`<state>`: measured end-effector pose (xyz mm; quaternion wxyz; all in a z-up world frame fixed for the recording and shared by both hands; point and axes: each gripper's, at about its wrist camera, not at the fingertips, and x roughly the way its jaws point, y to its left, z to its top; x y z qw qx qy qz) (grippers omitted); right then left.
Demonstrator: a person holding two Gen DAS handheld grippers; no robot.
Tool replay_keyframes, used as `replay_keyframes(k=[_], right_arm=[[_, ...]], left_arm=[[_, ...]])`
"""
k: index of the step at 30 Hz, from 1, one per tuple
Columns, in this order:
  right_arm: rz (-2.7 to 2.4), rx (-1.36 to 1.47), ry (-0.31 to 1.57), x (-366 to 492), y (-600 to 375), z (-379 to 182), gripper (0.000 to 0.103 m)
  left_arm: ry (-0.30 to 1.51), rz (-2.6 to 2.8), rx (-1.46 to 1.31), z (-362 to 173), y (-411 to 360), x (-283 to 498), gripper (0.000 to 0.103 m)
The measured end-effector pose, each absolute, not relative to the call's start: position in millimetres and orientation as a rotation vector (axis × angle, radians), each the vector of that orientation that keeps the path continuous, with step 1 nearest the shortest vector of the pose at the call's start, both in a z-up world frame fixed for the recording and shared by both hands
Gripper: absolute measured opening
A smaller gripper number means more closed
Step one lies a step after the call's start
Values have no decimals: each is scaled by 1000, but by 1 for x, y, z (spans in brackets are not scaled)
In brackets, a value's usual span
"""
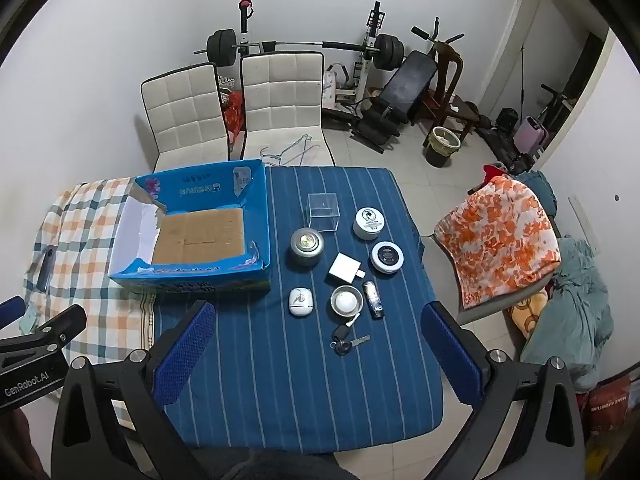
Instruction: Organize rigid objects
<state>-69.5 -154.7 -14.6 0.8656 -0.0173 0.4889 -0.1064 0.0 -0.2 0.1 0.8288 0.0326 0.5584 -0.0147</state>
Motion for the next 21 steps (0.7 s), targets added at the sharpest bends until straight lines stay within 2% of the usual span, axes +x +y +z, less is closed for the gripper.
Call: replay_keyframes(k=[21], right_arm=[[-215, -42, 1015, -77, -148, -11, 103]], left_arm=[[1180, -34, 65, 0, -2, 0, 103]])
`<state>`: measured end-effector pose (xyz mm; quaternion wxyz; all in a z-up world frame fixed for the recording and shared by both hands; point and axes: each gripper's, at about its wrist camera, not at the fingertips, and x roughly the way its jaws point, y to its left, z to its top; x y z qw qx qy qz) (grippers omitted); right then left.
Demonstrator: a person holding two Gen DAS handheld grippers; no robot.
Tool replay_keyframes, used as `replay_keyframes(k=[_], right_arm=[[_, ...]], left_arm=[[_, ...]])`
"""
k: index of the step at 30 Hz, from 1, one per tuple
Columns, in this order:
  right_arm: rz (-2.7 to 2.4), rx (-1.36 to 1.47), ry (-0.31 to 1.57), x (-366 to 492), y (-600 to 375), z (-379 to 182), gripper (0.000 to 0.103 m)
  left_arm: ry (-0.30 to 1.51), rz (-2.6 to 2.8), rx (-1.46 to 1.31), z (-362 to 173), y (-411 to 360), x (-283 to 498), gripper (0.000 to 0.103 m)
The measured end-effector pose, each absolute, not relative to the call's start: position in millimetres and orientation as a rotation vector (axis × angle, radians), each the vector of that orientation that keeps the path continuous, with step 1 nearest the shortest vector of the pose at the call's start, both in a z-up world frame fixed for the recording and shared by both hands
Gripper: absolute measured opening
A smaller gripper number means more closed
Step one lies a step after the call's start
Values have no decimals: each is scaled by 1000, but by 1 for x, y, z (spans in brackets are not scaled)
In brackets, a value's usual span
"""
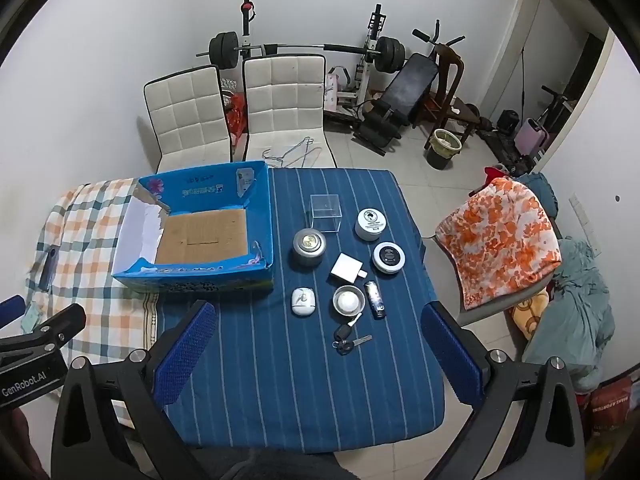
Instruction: Organize rigid objects
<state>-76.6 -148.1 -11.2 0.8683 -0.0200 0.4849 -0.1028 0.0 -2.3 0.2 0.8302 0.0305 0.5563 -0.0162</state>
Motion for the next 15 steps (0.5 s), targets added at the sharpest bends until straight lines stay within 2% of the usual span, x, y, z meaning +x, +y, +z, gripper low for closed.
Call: replay_keyframes(k=[15], right_arm=[[-219, -43, 996, -78, -143, -4, 103]], left_arm=[[1167, -28, 58, 11, 8, -4, 103]])
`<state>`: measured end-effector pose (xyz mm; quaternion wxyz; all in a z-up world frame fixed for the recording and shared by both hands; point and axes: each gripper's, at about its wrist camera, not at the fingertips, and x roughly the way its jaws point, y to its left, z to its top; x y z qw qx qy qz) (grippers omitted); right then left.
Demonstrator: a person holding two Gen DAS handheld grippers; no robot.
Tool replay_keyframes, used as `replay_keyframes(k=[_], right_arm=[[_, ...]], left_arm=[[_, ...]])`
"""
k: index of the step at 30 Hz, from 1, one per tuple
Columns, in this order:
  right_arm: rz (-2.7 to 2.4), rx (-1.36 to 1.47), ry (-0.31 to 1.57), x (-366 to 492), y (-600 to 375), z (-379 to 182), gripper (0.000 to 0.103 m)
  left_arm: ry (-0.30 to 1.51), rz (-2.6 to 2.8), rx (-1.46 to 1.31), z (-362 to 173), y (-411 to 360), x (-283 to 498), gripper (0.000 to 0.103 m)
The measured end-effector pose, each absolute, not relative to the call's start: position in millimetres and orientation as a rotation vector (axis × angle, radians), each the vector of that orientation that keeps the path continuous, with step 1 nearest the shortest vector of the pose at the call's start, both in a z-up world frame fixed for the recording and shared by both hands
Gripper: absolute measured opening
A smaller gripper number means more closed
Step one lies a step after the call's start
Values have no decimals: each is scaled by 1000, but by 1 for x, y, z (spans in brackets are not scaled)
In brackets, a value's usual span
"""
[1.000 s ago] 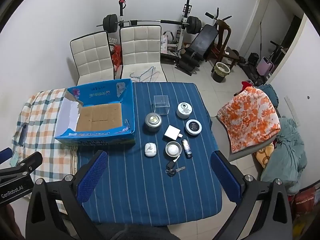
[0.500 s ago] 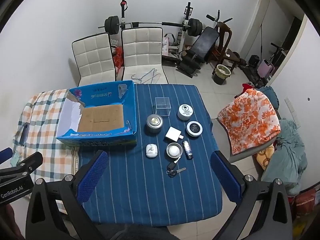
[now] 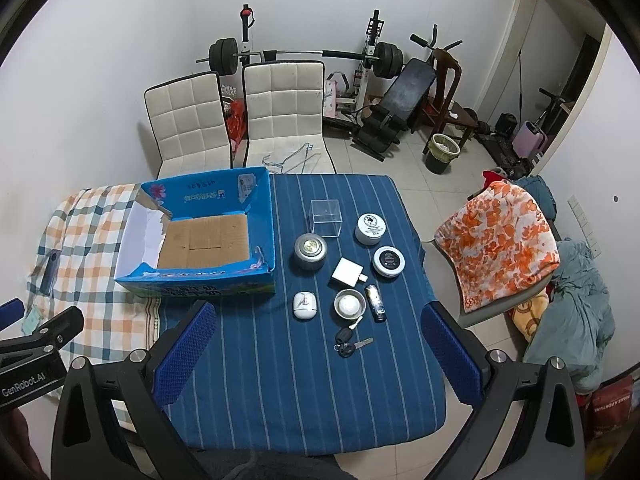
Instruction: Organize rigid objects
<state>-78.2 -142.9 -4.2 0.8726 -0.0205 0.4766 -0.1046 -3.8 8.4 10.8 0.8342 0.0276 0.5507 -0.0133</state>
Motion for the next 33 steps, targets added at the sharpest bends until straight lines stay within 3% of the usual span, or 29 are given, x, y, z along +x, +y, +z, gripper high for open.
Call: replay_keyframes(k=[33], right_arm=[[-217, -48, 986, -79, -140, 0, 103]], left_arm=[[1143, -32, 51, 22, 19, -3, 103]])
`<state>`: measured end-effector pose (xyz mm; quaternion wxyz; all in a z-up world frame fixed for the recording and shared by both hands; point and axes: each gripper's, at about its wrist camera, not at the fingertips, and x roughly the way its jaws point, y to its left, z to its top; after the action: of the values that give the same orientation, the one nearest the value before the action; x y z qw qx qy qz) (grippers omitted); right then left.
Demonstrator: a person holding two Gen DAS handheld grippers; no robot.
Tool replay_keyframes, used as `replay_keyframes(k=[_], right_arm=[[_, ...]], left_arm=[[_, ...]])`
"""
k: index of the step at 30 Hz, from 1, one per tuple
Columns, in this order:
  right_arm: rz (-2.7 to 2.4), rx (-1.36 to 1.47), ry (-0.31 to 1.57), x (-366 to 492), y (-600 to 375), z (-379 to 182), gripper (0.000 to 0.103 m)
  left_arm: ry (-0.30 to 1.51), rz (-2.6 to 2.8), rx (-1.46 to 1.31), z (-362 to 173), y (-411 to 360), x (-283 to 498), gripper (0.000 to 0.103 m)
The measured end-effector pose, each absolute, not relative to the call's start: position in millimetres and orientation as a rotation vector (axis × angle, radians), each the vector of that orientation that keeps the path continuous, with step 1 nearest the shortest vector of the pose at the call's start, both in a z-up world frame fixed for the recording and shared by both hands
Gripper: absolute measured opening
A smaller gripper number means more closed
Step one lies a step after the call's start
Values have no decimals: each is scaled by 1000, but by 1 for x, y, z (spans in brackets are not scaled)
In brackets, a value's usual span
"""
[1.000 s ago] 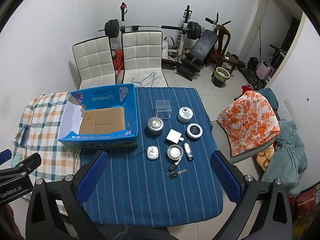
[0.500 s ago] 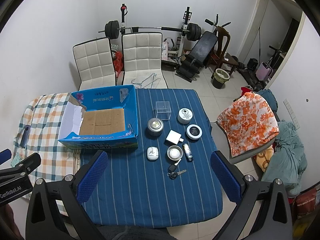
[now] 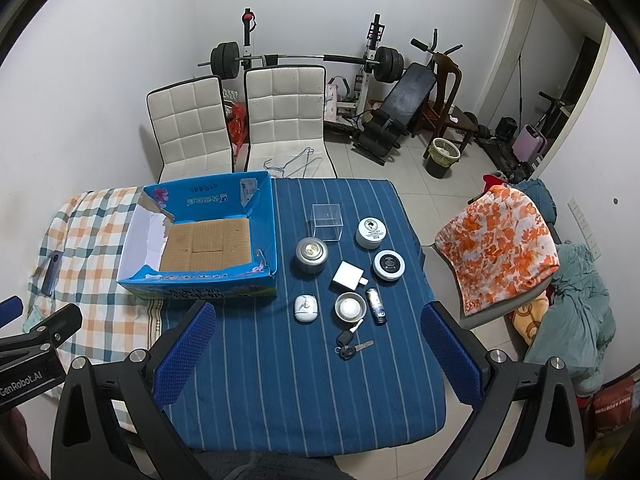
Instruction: Organize rigid objects
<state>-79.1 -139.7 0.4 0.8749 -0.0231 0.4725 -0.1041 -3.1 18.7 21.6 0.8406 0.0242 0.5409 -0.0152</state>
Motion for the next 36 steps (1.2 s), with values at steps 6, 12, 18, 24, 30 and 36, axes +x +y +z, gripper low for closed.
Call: replay_keyframes(k=[6, 12, 18, 24, 30, 36], right_arm=[[-217, -48, 985, -80, -139, 0, 103], [-215, -49, 989, -79, -136, 2, 103], [-216, -49, 987, -80, -136, 2, 103], [-217, -47, 985, -80, -137, 1, 103], [-265, 16, 1013, -56, -144, -9, 103], [-372, 94, 1011, -19, -210, -35, 103]], left_arm=[[1146, -33, 51, 22, 18, -1, 103], [1149, -35, 51, 24, 15, 3, 103], [1146, -35, 51, 25, 14, 3, 103], [1145, -39, 53, 24, 10, 5, 103], [1107, -91, 35, 13, -3, 24, 103], [974, -228, 46, 2, -50, 77, 103]])
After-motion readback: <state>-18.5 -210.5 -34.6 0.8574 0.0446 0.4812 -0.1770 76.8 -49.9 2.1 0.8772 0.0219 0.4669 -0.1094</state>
